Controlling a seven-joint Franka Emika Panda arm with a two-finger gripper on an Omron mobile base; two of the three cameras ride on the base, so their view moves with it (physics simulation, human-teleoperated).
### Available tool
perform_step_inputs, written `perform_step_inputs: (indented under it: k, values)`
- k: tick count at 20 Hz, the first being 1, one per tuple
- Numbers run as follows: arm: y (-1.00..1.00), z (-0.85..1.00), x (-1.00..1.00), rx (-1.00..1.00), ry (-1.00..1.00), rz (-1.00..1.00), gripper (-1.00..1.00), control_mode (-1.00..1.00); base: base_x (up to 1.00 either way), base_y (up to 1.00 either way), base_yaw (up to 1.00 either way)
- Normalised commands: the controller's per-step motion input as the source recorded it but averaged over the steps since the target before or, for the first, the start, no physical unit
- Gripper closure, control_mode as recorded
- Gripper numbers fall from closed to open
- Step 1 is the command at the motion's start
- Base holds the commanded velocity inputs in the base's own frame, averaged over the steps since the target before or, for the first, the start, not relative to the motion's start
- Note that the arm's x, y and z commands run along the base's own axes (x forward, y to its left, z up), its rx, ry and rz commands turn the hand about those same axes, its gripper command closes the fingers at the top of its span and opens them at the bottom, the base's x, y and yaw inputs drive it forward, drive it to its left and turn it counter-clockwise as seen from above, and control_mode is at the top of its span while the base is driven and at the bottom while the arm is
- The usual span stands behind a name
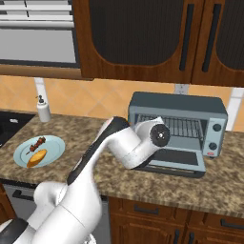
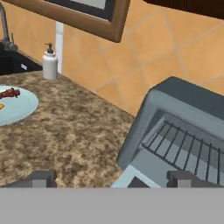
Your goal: Pick up the kebab skewer and baguette bread, and place them inside the toaster oven. Close the toaster oven door and start by setting the timer.
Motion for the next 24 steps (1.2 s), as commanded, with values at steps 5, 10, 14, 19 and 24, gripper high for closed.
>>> perform_step_inputs:
  k: [5, 10, 14, 19, 24]
  values:
    - [-0.38, -0.24, 0.53, -0.02, -0.20, 0.18, -1.00, -1.00, 0.00, 0.00, 0.00]
    - [-0.33, -0.23, 0.54, -0.03, -0.02, 0.08, -1.00, -1.00, 0.00, 0.00, 0.00]
    - [-0.48, -0.34, 0.45, -0.03, 0.00, 0.00, -1.00, -1.00, 0.00, 0.00, 0.00]
    - [-0.11, -0.50, 0.48, -0.08, 0.00, -0.07, -1.00, -1.00, 0.00, 0.00, 0.00]
    - [-0.01, -0.40, 0.53, -0.10, 0.00, -0.20, -1.00, -1.00, 0.00, 0.00, 0.00]
